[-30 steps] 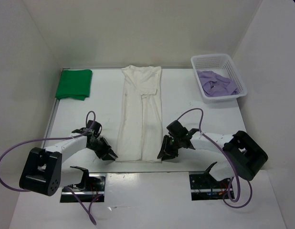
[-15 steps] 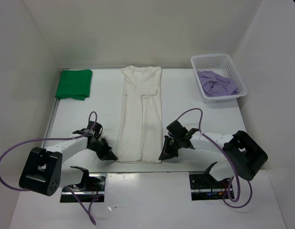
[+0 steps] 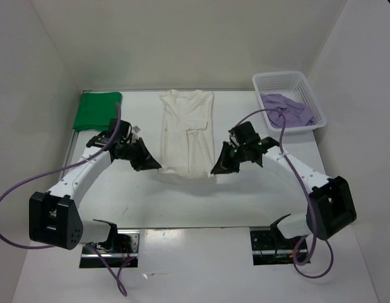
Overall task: Fold and stack the t-shirts
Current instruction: Grab the bottom of the folded rectangular tshirt with both arms, then fold the folded rectangular tshirt in 1/3 of the way
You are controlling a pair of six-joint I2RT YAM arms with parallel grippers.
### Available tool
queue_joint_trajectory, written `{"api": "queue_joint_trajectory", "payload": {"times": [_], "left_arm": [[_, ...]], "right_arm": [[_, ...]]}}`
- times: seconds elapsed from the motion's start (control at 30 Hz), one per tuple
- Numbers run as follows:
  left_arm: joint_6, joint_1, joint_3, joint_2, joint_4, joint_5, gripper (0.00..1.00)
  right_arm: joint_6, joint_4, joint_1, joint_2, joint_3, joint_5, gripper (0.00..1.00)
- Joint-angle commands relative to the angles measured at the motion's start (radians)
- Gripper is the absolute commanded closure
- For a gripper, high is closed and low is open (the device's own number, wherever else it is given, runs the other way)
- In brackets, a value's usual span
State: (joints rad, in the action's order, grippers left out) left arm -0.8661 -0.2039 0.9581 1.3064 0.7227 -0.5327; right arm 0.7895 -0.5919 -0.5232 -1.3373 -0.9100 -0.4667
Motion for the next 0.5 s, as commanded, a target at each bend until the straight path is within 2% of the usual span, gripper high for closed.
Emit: {"api": "queue_joint_trajectory", "payload": {"times": [0.0, 0.17, 0.27, 0.47], "left_arm": [[-0.03, 0.061, 0.037, 0.063, -0.136, 0.005, 1.0], [-0.05, 0.081, 0.145, 0.203, -0.281, 0.118, 1.0], [-0.031, 0.081, 0.267, 0.371, -0.318, 0.146, 1.0], [-0.001, 0.09, 0.468, 0.586, -0.341, 0.212, 0.99]], "right_arm": [[-0.147, -0.02, 0.08, -0.097, -0.136, 0.042, 0.99], [-0.199, 0.079, 0.181, -0.333, -0.331, 0.065, 0.99], [-0.245, 0.08, 0.201, -0.443, -0.46, 0.121, 0.99], [-0.277, 0.08, 0.244, -0.661, -0.697, 0.134, 0.99]]}}
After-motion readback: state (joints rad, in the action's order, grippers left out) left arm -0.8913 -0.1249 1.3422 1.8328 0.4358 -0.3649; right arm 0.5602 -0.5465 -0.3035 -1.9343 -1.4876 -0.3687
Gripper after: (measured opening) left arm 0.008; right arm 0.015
